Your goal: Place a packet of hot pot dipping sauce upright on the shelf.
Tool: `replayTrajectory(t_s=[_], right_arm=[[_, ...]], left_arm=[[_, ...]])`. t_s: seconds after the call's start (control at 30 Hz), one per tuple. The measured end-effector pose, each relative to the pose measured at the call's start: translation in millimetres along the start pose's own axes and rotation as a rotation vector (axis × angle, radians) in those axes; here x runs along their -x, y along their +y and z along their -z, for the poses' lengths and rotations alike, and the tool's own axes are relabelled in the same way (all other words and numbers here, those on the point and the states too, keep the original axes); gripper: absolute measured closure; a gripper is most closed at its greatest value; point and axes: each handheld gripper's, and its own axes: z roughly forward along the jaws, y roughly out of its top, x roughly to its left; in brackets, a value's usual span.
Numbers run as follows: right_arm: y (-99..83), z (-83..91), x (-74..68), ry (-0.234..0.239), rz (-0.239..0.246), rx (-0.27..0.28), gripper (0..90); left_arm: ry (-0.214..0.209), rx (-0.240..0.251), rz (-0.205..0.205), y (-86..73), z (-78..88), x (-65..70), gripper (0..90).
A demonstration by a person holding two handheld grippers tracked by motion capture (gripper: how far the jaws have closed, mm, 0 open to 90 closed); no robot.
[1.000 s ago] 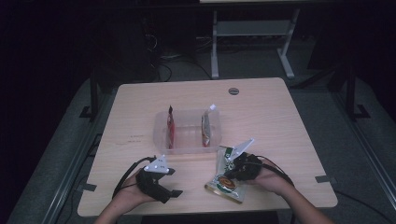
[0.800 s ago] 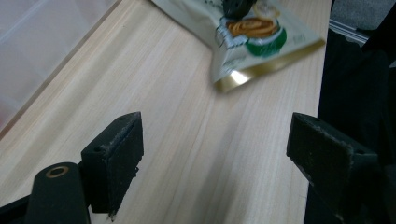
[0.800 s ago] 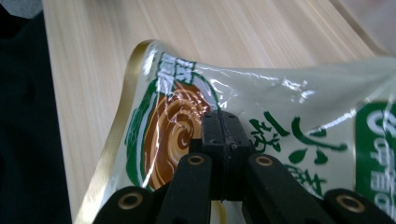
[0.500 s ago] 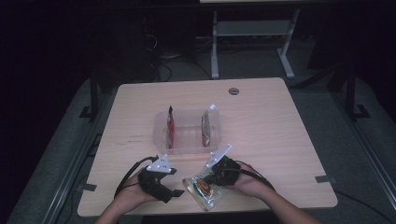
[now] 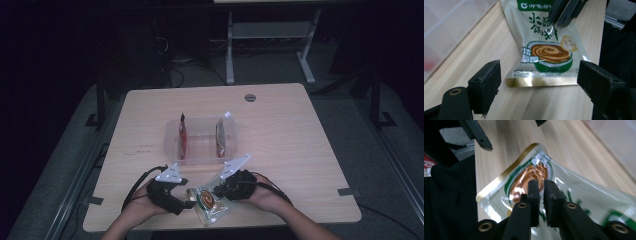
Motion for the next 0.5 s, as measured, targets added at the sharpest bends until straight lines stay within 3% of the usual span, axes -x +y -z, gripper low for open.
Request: replayTrajectory(t_s=[0.23, 0.5], right_arm=[[-27.5, 36.4, 8.4, -0.046, -0.110, 0.017, 56.5], [-61.2, 67.4, 13.0, -0.137, -0.175, 0.027, 40.4]], left_arm=[[0.020, 0.028, 0.016, 12.0, -9.3, 1.2, 15.0], [0.000, -0.033, -0.014, 33.8, -27.2, 9.6, 13.6]])
